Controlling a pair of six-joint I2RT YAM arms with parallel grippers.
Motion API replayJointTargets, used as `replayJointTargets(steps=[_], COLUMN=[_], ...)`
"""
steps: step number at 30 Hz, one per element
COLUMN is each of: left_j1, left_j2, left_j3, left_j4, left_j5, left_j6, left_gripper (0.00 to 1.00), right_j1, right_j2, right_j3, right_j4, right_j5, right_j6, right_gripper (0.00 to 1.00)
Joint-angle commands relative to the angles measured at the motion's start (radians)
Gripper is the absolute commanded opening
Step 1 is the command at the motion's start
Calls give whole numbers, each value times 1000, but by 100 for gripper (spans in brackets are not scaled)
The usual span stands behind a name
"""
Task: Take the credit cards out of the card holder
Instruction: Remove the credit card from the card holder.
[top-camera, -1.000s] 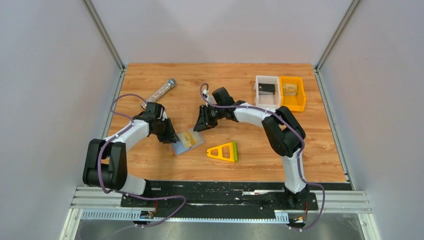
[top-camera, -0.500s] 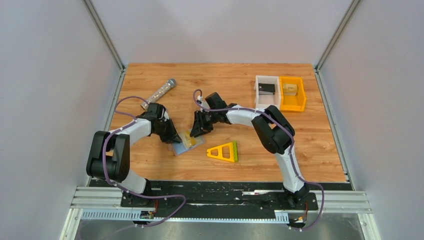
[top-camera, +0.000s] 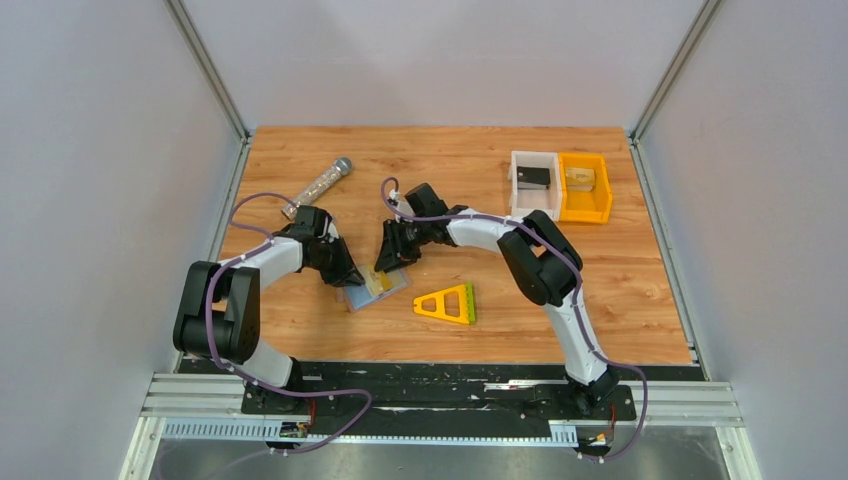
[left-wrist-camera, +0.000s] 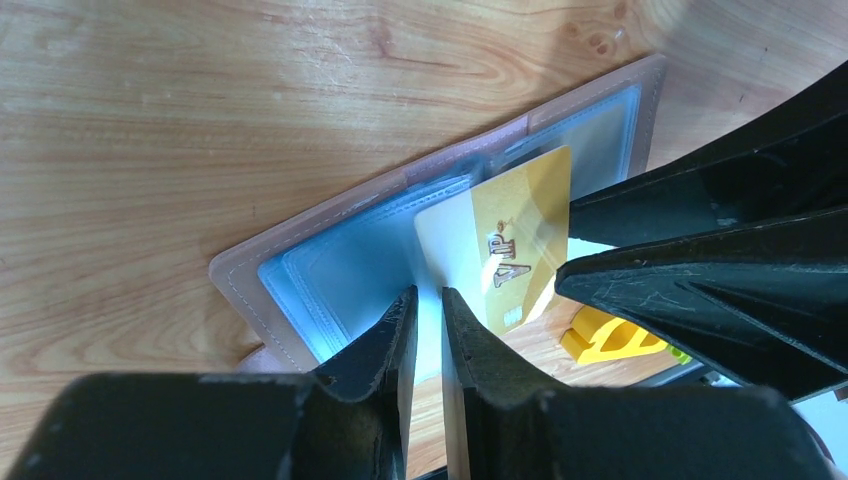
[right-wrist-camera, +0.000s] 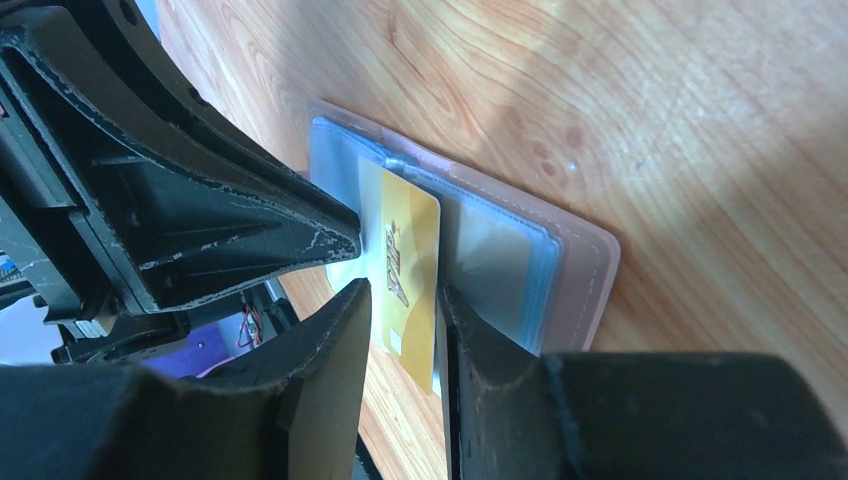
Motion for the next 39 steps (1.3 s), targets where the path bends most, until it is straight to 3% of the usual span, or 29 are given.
replayJointTargets(steps=[1, 7, 10, 12, 13, 17, 25, 34, 39], left_j1=[-4, -3, -4, -4, -4, -4, -4, -5, -5], left_j2=[24, 18, 16, 14, 12, -16, -171, -260, -299], left_j3=[-32, -34, -34, -32, -32, -20, 11, 14, -9], left_j4=[14, 14, 14, 11, 10, -17, -48, 78, 171], left_j5=[-46, -44, -45, -42, -41, -36, 13, 288, 371], left_j6=[7, 7, 7, 8, 8, 17, 21, -29, -72], left_gripper=[23, 23, 23, 23, 23, 27, 52, 66, 69], right_j1=[20, 26, 25, 24, 22, 4, -44, -52, -52], right_j2=[41, 48, 41, 27, 17, -47, -239, -421, -514], right_j3=[52, 67, 67, 60, 54, 16, -136, -302, -409], right_j4=[-37, -58, -61, -60, -59, -51, 27, 166, 353], right_j5=[18, 24, 28, 45, 56, 89, 129, 117, 68], right_j6=[-20, -24, -24, -20, -19, -8, 41, 173, 287], right_gripper=[32, 28, 15, 1, 0, 0, 0, 0, 0])
